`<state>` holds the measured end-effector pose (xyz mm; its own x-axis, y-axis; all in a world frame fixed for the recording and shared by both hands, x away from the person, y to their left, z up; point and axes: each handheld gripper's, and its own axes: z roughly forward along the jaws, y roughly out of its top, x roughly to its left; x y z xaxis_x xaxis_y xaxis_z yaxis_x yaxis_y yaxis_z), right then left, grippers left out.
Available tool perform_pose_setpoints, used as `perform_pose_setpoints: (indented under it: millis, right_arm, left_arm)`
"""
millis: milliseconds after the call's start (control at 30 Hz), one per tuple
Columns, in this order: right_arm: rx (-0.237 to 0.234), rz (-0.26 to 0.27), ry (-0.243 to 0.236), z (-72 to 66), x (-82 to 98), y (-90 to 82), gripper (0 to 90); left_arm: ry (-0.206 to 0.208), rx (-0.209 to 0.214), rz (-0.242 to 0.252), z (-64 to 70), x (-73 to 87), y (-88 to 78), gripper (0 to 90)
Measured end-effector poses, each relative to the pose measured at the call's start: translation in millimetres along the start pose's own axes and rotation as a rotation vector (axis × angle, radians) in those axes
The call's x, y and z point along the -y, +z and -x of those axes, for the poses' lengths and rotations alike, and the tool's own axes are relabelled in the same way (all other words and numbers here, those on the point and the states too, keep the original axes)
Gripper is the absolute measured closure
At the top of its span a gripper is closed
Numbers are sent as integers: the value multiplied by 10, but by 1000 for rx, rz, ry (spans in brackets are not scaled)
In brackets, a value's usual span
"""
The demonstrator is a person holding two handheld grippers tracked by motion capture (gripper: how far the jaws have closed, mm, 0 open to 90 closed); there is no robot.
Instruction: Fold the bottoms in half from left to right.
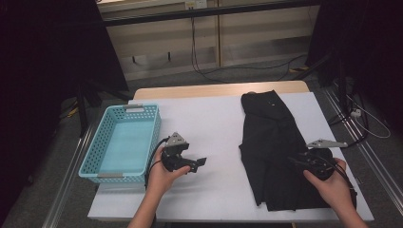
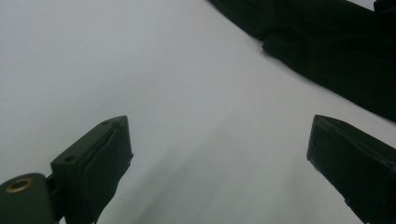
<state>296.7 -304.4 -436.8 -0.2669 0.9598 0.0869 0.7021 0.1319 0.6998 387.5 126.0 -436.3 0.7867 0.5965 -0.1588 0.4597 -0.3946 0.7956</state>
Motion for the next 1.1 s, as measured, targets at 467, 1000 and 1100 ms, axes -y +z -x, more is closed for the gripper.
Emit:
perform_pose_setpoints:
  millis: [467,1000,1100]
  right_arm:
    - [63,-62,-31,87,56,75,702]
    - [11,-27,5,301,-11,-138,900]
    - [18,-39,10,370,8,-141,900]
  left_arm:
    - [11,1,-14,7,13,-13,65]
    - [23,13,-8,48,-19,-28,66]
    - [22,16,-6,57,-23,-23,66]
